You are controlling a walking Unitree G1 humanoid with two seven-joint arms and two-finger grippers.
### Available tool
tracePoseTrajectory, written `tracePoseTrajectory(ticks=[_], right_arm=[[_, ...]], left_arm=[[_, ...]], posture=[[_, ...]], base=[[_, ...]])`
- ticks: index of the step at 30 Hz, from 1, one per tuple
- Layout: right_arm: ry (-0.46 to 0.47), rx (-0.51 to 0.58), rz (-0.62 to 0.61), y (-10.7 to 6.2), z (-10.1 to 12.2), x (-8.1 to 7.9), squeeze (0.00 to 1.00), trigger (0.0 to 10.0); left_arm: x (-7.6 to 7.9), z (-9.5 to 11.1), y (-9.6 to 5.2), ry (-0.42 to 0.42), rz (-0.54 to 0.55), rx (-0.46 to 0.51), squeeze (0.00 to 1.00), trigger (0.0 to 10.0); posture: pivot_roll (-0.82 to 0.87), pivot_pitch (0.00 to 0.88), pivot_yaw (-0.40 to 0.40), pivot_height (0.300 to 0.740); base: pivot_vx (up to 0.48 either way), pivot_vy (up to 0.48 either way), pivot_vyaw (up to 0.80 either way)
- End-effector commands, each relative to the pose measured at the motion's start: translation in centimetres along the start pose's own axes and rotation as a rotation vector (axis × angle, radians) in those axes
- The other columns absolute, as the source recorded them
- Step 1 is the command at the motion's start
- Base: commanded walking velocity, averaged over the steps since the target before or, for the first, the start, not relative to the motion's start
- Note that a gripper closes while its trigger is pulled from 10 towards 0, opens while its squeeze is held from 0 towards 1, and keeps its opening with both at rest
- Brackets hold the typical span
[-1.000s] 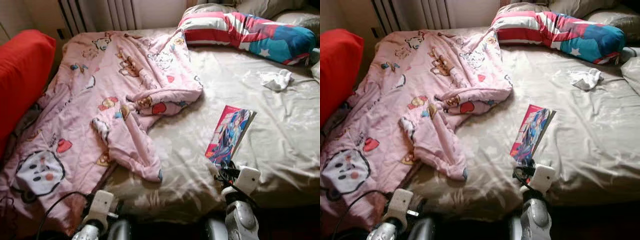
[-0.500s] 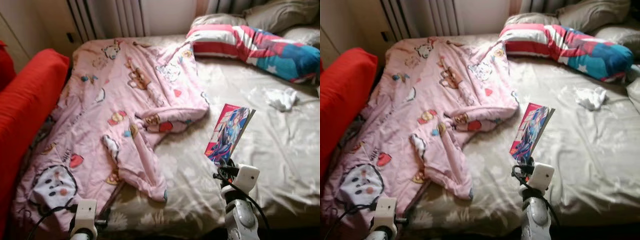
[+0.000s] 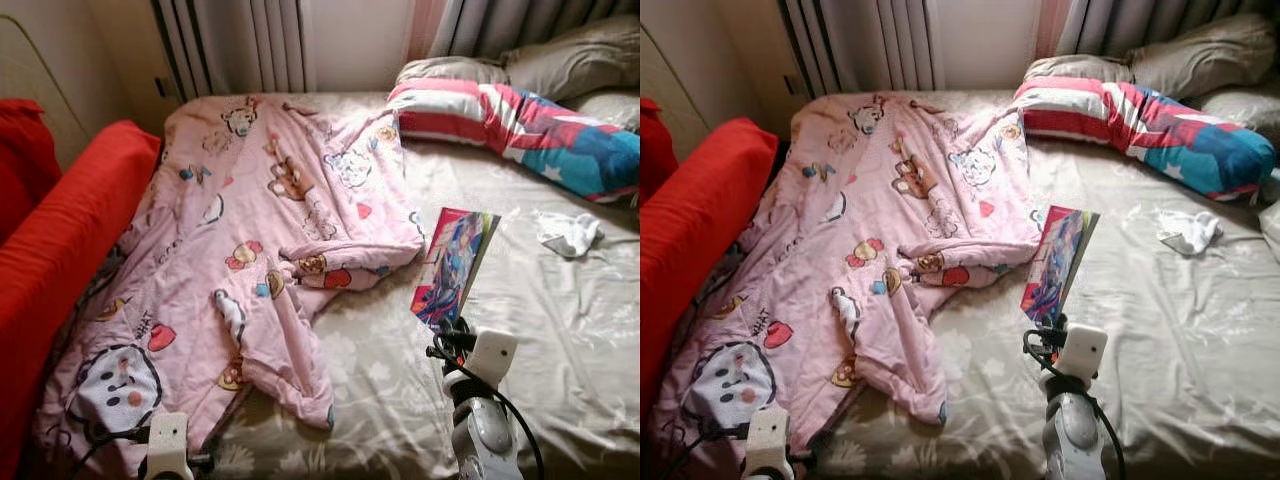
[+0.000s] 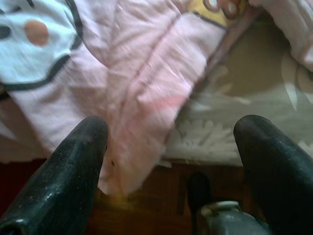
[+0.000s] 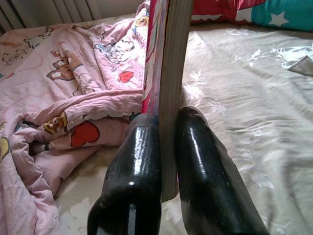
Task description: Clean up the room
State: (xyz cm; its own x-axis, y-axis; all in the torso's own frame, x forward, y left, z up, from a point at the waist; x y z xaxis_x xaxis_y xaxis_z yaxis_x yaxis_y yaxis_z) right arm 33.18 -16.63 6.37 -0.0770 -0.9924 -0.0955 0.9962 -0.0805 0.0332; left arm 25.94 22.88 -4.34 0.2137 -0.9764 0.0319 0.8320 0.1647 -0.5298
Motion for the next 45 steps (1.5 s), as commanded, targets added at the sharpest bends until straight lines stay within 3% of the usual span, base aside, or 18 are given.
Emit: tracePoseTrajectory(ticks=[1,16,38,45], right_arm=[[-0.009,0.018,0.007,0.0,0.3,-0.2,0.0,10.0],[-0.021,-0.002,-0.037,-0.1,0.2,1.3,0.0,10.0],[-0.074,-0.008,0.024,-0.3,-0.2,0.0,0.0,10.0],[-0.079,-0.006,0.029,-0.2,0.0,-0.1,0.0,10.0]], left_arm=[[-0.5,-1.6,-0.4,0.002,0.017,-0.067,0.0,10.0],[1.0,-2.9,-0.7,0.005,-0.002,-0.109,0.0,10.0],[1.1,-3.1,-0.8,0.043,-0.026,-0.124,0.0,10.0],[1.1,-2.9,-0.7,0.049,-0.029,-0.119,0.0,10.0]], posture=[[0.0,0.155,-0.01,0.729],[-0.03,0.11,-0.034,0.729],[-0.05,0.042,-0.012,0.729],[-0.04,0.074,-0.01,0.729]], base=[[0.0,0.0,0.0],[0.0,-0.15,-0.19],[0.0,-0.328,0.04],[0.0,-0.322,0.06]])
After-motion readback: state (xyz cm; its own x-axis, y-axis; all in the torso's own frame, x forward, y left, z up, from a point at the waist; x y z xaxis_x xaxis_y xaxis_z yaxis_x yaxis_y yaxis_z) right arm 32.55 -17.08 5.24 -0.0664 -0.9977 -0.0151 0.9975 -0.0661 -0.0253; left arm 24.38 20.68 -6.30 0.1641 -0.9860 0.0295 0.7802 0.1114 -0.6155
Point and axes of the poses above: a point about 5 cm out from each wrist's last joint towards the gripper, its own y axis pointing out of the wrist towards the gripper, its own z axis along the axis of the wrist's last joint, x = y × z, the point moved 2 cm from there along y, pointing out of the wrist towards the gripper, and after that the axes turned 6 degrees about -y, right-handed, at the moved point
